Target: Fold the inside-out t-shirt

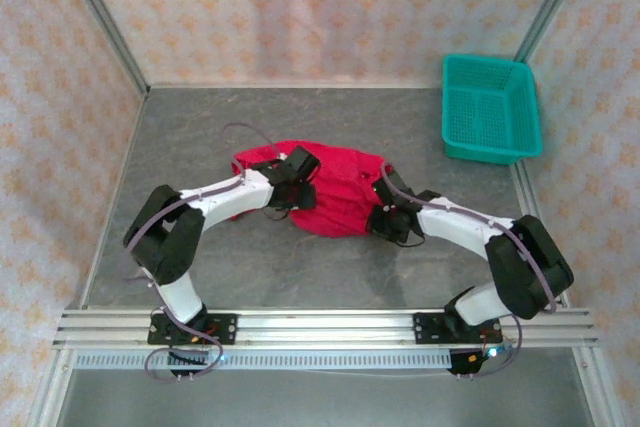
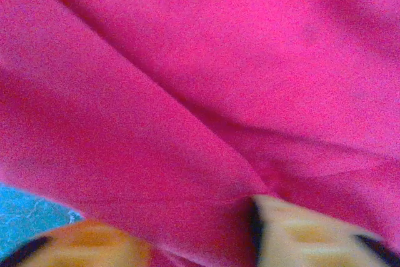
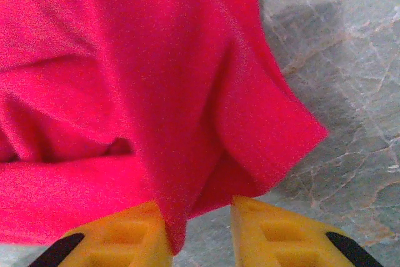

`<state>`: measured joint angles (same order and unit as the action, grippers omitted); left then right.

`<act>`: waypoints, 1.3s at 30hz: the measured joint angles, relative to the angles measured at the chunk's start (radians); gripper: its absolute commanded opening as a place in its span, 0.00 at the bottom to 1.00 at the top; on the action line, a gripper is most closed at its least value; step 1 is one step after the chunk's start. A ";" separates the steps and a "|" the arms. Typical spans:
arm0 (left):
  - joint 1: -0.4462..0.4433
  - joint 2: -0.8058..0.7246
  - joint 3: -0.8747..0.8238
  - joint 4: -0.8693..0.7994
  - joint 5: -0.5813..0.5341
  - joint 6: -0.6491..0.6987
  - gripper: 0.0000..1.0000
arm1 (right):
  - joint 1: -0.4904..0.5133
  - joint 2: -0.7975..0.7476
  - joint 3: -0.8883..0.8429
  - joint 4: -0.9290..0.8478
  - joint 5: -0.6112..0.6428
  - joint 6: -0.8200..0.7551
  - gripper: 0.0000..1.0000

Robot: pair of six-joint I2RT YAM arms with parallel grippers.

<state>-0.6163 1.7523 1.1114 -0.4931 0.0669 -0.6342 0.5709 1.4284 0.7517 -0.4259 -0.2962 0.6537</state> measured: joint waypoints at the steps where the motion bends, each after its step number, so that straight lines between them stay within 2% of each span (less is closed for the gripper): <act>1: 0.000 0.008 -0.012 0.002 0.000 -0.003 0.00 | 0.001 -0.013 0.011 -0.010 0.001 0.000 0.30; 6: 0.000 -0.002 -0.046 0.011 -0.014 -0.023 0.00 | 0.034 -0.102 0.121 -0.065 0.016 0.001 0.31; 10: 0.000 -0.069 -0.072 0.014 -0.026 -0.031 0.00 | 0.074 -0.094 0.217 -0.066 0.020 0.001 0.31; 13: 0.000 -0.121 -0.096 0.021 -0.027 -0.042 0.00 | 0.096 -0.021 0.278 -0.054 0.019 0.000 0.33; 18: -0.004 -0.142 -0.107 0.031 -0.030 -0.050 0.00 | 0.116 0.206 0.365 -0.028 0.014 -0.007 0.53; 20: -0.004 -0.142 -0.108 0.034 -0.030 -0.050 0.00 | 0.123 0.288 0.391 -0.024 0.012 -0.012 0.56; 22: -0.004 -0.145 -0.110 0.037 -0.030 -0.050 0.00 | 0.130 0.349 0.411 -0.018 0.011 -0.011 0.51; 24: -0.004 -0.154 -0.117 0.038 -0.030 -0.050 0.00 | 0.134 0.394 0.433 -0.015 0.012 -0.014 0.26; 26: -0.004 -0.167 -0.122 0.038 -0.031 -0.050 0.00 | 0.135 0.417 0.464 -0.022 0.015 -0.014 0.04; 27: -0.004 -0.175 -0.122 0.038 -0.034 -0.050 0.00 | 0.135 0.418 0.478 -0.030 0.018 -0.018 0.00; 32: -0.004 -0.200 -0.122 0.034 -0.068 -0.046 0.00 | 0.132 0.332 0.540 -0.105 0.045 -0.048 0.00; 36: 0.009 -0.198 -0.122 0.034 -0.076 -0.039 0.00 | 0.102 0.128 0.544 -0.177 0.037 -0.068 0.00; 39: 0.014 -0.193 -0.117 0.065 -0.073 -0.035 0.00 | 0.052 -0.031 0.544 -0.203 -0.026 -0.067 0.00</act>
<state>-0.6018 1.5597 0.9943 -0.4282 -0.0063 -0.6697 0.6228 1.3979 1.2961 -0.6285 -0.3218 0.5865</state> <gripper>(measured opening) 0.064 0.046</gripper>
